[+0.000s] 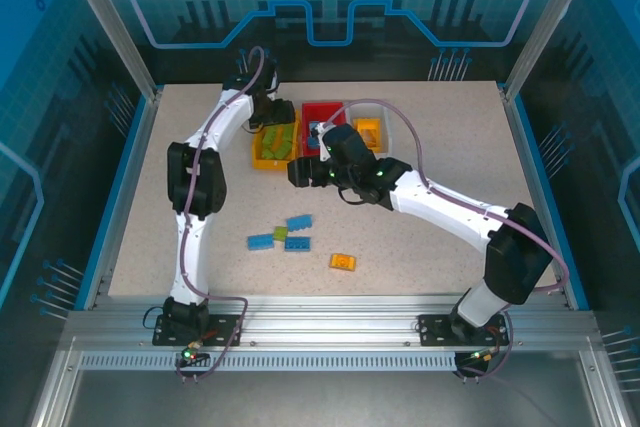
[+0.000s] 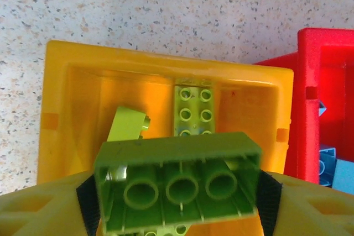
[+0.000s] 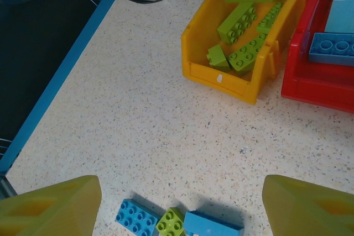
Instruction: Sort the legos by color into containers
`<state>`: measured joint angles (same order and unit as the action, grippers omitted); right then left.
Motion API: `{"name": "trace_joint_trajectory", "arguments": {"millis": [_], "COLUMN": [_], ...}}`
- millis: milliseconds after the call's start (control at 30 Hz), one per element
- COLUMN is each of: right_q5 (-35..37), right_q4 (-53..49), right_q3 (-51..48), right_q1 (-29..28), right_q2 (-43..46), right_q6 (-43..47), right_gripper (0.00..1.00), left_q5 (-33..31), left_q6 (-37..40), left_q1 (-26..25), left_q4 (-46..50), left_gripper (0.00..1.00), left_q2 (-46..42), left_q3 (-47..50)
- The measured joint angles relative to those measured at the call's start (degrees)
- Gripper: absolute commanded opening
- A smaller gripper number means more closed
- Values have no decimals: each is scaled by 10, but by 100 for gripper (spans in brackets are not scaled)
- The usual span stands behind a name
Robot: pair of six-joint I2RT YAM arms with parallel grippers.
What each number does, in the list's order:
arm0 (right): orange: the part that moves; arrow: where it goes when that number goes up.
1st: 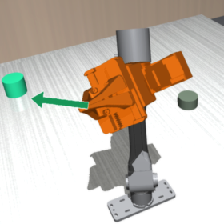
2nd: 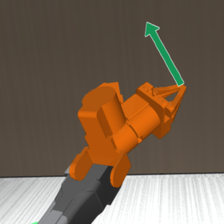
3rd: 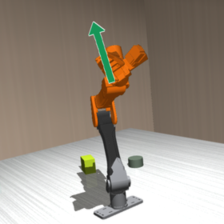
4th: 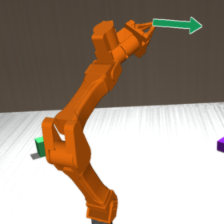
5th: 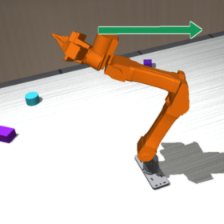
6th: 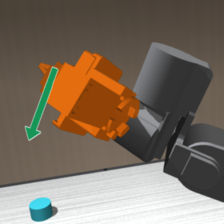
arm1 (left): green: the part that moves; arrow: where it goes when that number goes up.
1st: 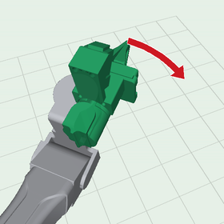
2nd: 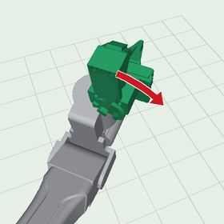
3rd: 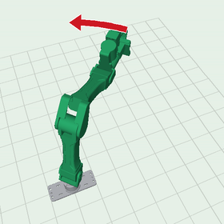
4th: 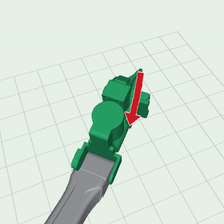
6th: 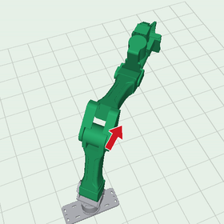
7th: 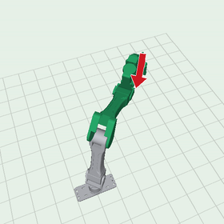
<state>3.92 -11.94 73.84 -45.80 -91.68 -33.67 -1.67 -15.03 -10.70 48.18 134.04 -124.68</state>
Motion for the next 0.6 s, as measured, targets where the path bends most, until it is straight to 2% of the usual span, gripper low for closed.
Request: {"name": "trace_joint_trajectory", "arguments": {"millis": [167, 367, 533, 600], "right_q5": [-7, -13, 9, 33], "right_q4": [0, 1, -1, -13], "right_q3": [7, 8, -6, -14], "right_q1": [1, 0, -14, -32], "right_q2": [-1, -1, 10, 15], "right_q6": [0, 5, 27, 42], "right_gripper": [80, 78, 77, 77], "left_q5": [9, 16, 20, 20], "left_q6": [-1, -15, -35, -50], "left_q1": [0, 0, -1, -3], "left_q4": [0, 0, -9, -26], "left_gripper": [77, 72, 68, 68], "left_q2": [3, -5, -84, -153], "left_q3": [-1, 0, 48, 99]}}
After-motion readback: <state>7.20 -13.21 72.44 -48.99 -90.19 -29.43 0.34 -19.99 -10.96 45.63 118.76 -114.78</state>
